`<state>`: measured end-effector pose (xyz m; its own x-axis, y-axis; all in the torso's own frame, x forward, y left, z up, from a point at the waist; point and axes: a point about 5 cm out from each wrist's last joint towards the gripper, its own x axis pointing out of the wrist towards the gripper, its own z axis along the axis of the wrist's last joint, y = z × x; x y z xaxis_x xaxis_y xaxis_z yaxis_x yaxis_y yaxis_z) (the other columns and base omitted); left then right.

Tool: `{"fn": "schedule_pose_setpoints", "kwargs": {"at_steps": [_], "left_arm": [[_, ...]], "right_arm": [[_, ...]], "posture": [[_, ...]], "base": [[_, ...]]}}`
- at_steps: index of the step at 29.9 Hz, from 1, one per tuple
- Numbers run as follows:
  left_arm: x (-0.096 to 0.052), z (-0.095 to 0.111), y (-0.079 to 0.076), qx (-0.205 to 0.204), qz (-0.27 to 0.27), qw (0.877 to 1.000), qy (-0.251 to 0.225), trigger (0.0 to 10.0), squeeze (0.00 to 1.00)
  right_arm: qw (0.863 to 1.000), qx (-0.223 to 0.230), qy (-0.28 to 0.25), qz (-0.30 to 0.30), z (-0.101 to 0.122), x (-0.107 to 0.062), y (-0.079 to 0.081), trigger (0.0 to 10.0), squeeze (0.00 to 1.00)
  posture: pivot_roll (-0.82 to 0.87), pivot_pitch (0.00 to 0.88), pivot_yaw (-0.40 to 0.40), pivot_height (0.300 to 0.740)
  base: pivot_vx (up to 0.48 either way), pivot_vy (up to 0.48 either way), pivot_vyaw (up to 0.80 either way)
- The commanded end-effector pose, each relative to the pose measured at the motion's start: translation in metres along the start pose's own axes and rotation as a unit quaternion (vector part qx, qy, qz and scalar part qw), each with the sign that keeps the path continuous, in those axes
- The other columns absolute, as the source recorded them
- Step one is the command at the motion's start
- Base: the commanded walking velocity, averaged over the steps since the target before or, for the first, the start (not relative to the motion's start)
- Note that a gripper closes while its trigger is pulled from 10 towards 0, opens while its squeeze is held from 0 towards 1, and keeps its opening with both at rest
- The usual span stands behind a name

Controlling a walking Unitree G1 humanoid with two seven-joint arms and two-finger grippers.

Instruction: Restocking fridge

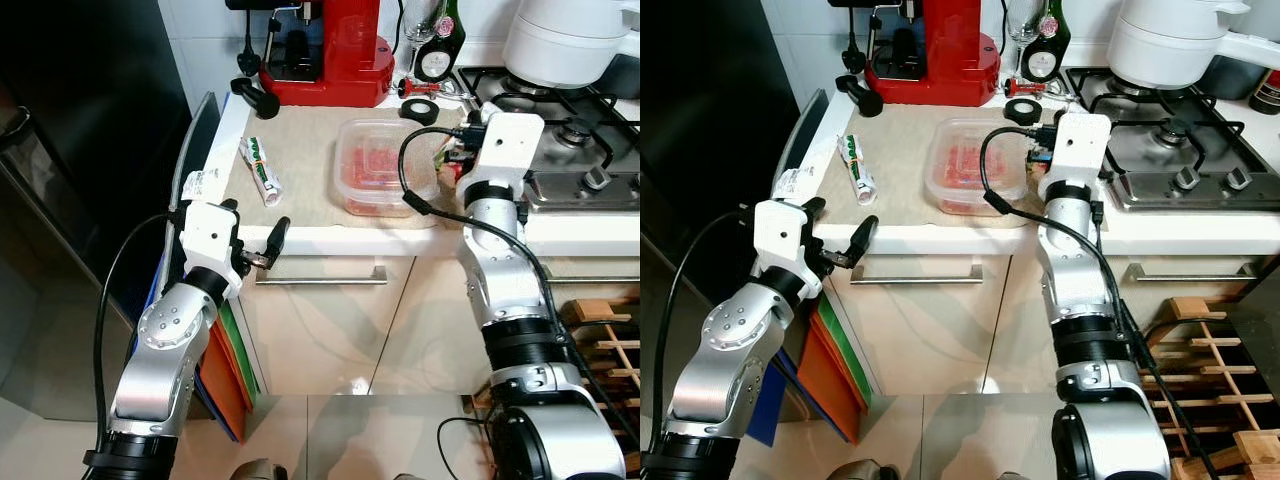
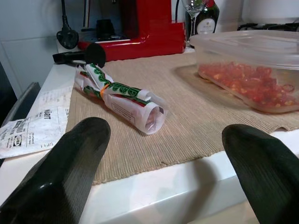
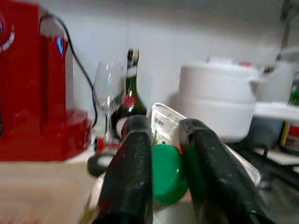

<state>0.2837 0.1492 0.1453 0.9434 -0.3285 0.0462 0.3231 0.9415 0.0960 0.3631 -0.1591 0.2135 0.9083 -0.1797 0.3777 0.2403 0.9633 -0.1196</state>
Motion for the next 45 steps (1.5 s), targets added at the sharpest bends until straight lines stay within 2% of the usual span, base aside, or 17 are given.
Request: {"fn": "schedule_pose_setpoints", "kwargs": {"at_steps": [1,7,9,15,22,27,28,38,45], "left_arm": [[0.003,0.002,-0.002,0.004,-0.002,1.0,-0.005,10.0,0.0],[0.007,0.001,-0.001,0.011,0.02,1.0,-0.001,10.0,0.0],[0.008,0.002,0.0,0.009,0.025,1.0,-0.005,10.0,0.0],[0.014,0.003,-0.004,0.013,0.031,0.999,-0.007,10.0,0.0],[0.017,0.002,-0.005,0.008,0.032,0.999,-0.007,10.0,0.0],[0.019,0.001,-0.005,0.012,0.033,0.999,-0.005,10.0,0.0],[0.019,0.001,-0.005,0.009,0.034,0.999,-0.006,10.0,0.0],[0.02,0.004,-0.009,0.02,0.032,0.999,-0.019,10.0,0.0],[0.02,0.005,-0.011,0.015,0.031,0.999,-0.027,10.0,0.0]], "right_arm": [[0.999,0.002,-0.032,0.001,0.015,0.005,0.002,0.0,0.0],[1.0,-0.013,-0.019,-0.019,0.011,0.009,-0.009,0.0,0.0],[0.999,-0.018,-0.022,-0.025,0.011,0.008,-0.012,10.0,0.0],[0.999,-0.03,-0.028,-0.031,0.01,0.002,-0.017,10.0,0.0],[0.999,-0.029,-0.012,-0.01,0.005,-0.002,-0.007,10.0,0.0],[0.999,-0.028,-0.003,-0.017,0.001,-0.004,-0.009,10.0,0.0],[1.0,-0.023,0.001,-0.019,-0.001,-0.005,-0.01,10.0,1.0],[0.999,-0.04,-0.006,-0.015,-0.002,-0.007,-0.012,10.0,1.0],[0.998,-0.053,-0.018,-0.015,-0.002,-0.008,-0.012,10.0,1.0]], "posture": [[0.07,0.0,0.027,0.74],[0.06,0.0,0.022,0.74],[0.06,0.0,0.02,0.74],[0.04,0.0,0.014,0.74],[0.04,0.0,0.01,0.74],[0.04,0.0,0.008,0.74],[0.04,0.0,0.007,0.74],[0.03,0.0,0.005,0.74],[0.03,0.0,-0.001,0.74]], "base": [[0.0,0.0,0.0],[0.0,0.0,0.0],[0.0,0.0,0.0],[0.0,0.0,0.0],[0.0,0.0,0.0],[0.0,0.0,0.0],[0.0,0.0,0.0],[0.0,0.0,0.0],[0.0,-0.48,0.0]]}}
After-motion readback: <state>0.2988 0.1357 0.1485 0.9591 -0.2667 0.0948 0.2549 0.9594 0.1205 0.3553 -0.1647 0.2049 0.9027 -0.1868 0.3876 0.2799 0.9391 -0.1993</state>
